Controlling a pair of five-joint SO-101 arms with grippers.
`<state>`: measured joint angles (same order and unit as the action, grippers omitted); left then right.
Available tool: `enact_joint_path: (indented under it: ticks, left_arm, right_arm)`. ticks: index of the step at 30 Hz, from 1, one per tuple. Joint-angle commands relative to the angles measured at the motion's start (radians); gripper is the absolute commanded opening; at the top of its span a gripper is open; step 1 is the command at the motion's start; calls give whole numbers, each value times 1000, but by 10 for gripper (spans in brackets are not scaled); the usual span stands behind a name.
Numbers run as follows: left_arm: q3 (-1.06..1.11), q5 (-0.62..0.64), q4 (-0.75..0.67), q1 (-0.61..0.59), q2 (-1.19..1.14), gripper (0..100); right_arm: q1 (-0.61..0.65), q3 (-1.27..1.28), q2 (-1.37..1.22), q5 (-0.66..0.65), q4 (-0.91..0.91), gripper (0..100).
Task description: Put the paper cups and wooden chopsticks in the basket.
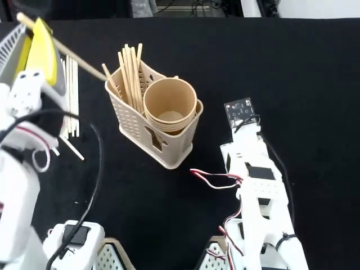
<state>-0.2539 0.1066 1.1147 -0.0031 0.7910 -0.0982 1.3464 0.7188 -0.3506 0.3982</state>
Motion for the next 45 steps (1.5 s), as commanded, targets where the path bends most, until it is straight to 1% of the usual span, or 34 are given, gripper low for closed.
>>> enact_joint_path:
  ticks: [1, 7, 12, 13, 15, 17, 23, 29, 34, 39, 43, 45]
  left_arm:
    - [-21, 0, 25, 15, -87, 30]
    - [-10, 20, 17, 15, -265, 30]
    - [-13, 26, 17, 16, -345, 30]
    - [-13, 43, 17, 15, -354, 30]
    - [-13, 72, 8, 8, -354, 30]
    - [-21, 71, -28, 8, -347, 30]
    - [-232, 72, -9, 16, -296, 30]
    - [-252, 75, -18, 16, -304, 30]
    - [-168, 77, -46, 16, -342, 30]
    - [7, 78, -51, 15, -339, 30]
    - [136, 78, -112, 10, -313, 30]
    - [183, 71, -117, 13, -292, 38]
  right_arm:
    - [12, -2, 18, -6, -21, 13]
    - [12, -2, 18, -6, -20, 13]
    - [11, -2, 18, -6, -20, 13]
    - [11, -2, 18, -6, -20, 13]
    - [12, -2, 18, -6, -20, 13]
    - [12, -2, 18, -6, -20, 13]
    - [12, -2, 18, -6, -20, 13]
    - [12, -2, 18, -6, -20, 13]
    - [12, -2, 18, -6, -20, 13]
    - [11, -2, 18, -6, -18, 13]
    - [12, -2, 18, -6, -18, 13]
    - [12, -2, 18, -6, -18, 13]
